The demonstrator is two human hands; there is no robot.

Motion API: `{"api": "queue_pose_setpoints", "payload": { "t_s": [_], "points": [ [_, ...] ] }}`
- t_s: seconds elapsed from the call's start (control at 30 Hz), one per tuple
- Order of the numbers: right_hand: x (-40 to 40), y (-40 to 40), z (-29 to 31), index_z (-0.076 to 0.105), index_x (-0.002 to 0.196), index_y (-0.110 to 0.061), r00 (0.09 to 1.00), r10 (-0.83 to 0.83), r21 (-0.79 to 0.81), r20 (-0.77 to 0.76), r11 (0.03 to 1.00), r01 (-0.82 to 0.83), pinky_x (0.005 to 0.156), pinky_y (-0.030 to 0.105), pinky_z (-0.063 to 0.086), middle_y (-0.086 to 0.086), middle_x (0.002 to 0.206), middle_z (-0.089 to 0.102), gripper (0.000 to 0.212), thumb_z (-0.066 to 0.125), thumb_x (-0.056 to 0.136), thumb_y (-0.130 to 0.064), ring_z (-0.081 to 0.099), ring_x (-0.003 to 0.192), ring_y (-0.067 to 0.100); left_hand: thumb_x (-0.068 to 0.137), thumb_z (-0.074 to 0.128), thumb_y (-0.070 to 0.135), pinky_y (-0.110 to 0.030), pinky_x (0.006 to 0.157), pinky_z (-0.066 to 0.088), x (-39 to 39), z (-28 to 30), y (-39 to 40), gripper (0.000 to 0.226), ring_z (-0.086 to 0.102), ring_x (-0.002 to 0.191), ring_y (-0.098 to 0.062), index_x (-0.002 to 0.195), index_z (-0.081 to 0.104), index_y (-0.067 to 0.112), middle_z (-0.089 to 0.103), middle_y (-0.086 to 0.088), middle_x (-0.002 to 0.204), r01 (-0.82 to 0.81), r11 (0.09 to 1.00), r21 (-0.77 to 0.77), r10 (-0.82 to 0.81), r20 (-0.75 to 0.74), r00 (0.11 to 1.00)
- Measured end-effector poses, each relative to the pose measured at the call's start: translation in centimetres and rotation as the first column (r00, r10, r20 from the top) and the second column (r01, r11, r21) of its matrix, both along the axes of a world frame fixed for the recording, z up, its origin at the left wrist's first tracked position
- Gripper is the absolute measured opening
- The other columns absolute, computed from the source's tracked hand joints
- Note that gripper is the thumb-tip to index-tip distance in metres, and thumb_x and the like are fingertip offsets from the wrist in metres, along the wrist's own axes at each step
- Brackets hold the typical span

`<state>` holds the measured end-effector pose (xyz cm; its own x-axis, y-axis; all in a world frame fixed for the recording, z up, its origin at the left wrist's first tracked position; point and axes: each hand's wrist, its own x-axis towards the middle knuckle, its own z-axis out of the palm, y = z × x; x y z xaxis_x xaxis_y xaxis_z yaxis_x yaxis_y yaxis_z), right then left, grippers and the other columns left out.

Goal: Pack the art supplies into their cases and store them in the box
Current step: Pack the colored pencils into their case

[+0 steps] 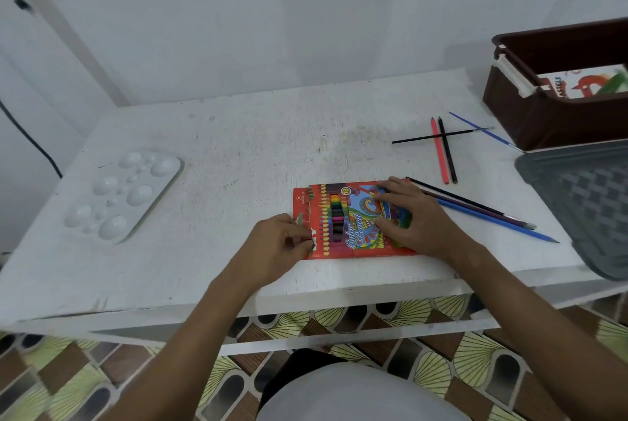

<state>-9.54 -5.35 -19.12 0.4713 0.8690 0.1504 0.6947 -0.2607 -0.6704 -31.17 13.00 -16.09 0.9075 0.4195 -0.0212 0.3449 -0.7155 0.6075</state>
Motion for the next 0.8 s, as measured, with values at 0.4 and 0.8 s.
{"api": "queue_pose_setpoints", "payload": {
  "t_s": [0.4, 0.8],
  "points": [
    [-0.2, -0.1, 0.3, 0.056, 0.13, -0.018, 1.0, -0.007, -0.004, -0.016, 1.0, 0.007, 0.114, 0.043, 0.029, -0.003, 0.144, 0.044, 0.05, 0.068, 0.084, -0.034, 0.023, 0.137, 0.005, 0.08, 0.073, 0.033, -0.013, 0.069, 0.047, 0.1, -0.2, 0.9, 0.024, 0.058, 0.084, -0.003, 0.1, 0.071, 0.02, 0.059, 0.012, 0.095, 0.08, 0.997, 0.013, -0.08, 0.008, 0.997],
    [-0.6, -0.2, 0.5, 0.062, 0.123, -0.012, 1.0, -0.031, 0.033, 0.003, 0.999, 0.031, 0.109, 0.038, 0.037, 0.002, 0.139, 0.051, 0.05, 0.059, 0.082, -0.041, 0.035, 0.135, 0.013, 0.07, 0.062, 0.053, -0.024, 0.068, 0.054, 0.3, -1.3, 0.4, 0.042, 0.059, 0.084, -0.001, 0.094, 0.074, 0.021, 0.057, 0.022, 0.091, -0.014, 0.999, -0.041, 0.018, 0.095, 0.995]
  ]
}}
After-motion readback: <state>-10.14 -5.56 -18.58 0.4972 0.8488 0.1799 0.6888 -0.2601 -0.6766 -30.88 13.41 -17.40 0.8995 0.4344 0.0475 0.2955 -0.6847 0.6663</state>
